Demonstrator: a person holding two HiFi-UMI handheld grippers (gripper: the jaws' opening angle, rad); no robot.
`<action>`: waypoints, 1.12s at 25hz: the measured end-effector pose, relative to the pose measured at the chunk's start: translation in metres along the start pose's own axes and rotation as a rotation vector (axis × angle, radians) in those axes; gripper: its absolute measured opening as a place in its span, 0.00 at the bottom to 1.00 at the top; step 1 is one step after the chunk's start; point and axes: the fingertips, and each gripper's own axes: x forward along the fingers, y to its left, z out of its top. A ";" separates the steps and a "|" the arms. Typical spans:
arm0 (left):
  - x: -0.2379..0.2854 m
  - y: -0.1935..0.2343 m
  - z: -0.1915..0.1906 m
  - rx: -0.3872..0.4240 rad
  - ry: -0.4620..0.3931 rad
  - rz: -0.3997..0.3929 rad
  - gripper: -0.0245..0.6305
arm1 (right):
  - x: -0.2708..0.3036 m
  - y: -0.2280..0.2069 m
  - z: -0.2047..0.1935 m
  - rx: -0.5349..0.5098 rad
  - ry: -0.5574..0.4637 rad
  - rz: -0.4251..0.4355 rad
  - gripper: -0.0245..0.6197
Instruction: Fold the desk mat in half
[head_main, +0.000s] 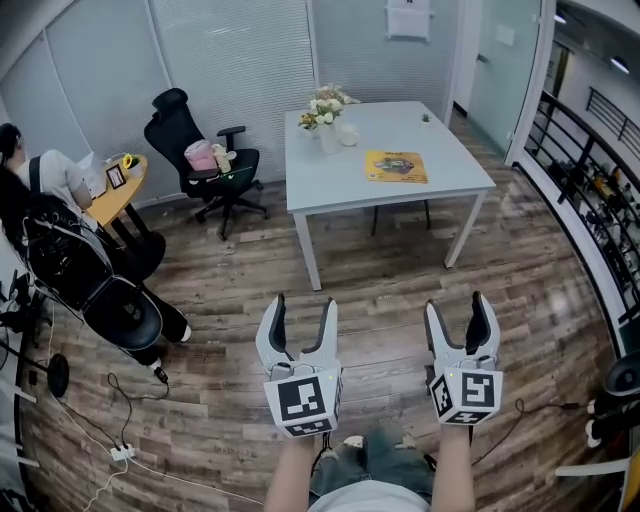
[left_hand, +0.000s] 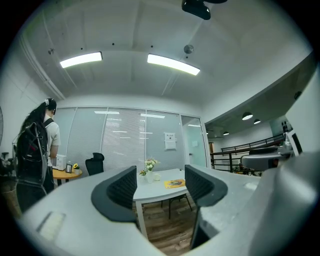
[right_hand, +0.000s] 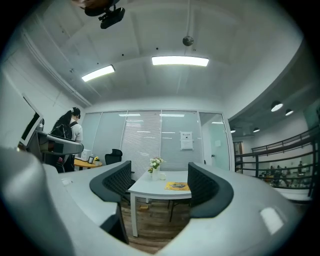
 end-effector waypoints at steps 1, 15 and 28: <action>0.002 0.002 -0.001 -0.002 0.005 -0.001 0.48 | 0.003 0.000 -0.001 -0.003 0.005 -0.002 0.60; 0.088 0.011 -0.023 0.008 0.041 0.024 0.48 | 0.083 -0.039 -0.028 -0.021 0.037 0.004 0.59; 0.247 0.005 -0.012 0.034 0.026 0.086 0.48 | 0.239 -0.124 -0.026 -0.029 0.014 0.041 0.58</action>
